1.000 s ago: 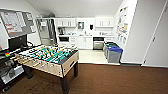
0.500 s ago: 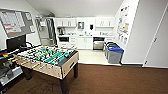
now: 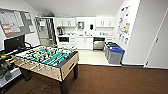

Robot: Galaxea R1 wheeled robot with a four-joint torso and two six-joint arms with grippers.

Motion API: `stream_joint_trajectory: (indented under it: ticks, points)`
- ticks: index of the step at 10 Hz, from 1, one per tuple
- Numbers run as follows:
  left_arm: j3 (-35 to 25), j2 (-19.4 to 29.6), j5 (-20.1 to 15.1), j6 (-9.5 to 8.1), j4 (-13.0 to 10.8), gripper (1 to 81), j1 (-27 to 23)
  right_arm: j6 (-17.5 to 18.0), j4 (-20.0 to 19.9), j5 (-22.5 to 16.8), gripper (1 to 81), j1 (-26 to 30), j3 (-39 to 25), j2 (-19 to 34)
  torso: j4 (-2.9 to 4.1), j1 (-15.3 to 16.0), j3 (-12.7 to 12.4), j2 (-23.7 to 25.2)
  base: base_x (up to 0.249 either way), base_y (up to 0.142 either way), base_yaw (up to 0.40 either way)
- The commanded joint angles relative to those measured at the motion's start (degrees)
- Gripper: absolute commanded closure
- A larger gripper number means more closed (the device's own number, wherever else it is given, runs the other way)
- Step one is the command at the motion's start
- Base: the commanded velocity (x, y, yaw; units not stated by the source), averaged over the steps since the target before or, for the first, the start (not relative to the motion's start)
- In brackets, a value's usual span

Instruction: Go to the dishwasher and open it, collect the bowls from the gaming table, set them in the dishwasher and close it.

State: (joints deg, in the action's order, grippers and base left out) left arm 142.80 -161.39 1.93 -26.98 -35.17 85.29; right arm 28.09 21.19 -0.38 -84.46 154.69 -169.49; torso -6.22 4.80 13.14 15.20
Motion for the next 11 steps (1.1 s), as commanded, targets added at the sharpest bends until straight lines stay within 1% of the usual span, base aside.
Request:
stream_joint_trajectory:
  ticks: [1,6,11]
  points:
    - [-0.2,1.1,-2.1,0.34,-0.7,81.1,-2.5,-0.1,0.5,-2.7,81.1,3.0,0.3,0.5,0.0,0.0,0.0,0.0,0.096,0.0,0.0]
    - [-0.2,1.0,-2.1,0.35,-0.7,81.1,-2.5,-0.1,0.5,-2.7,81.1,3.0,0.3,0.5,0.0,0.0,0.0,0.0,0.096,0.0,0.0]
    - [-0.2,0.9,-2.1,0.35,-0.7,81.1,-2.4,-0.1,0.5,-2.7,81.1,3.0,0.5,0.5,0.0,0.0,0.0,0.0,0.096,-0.074,0.0]
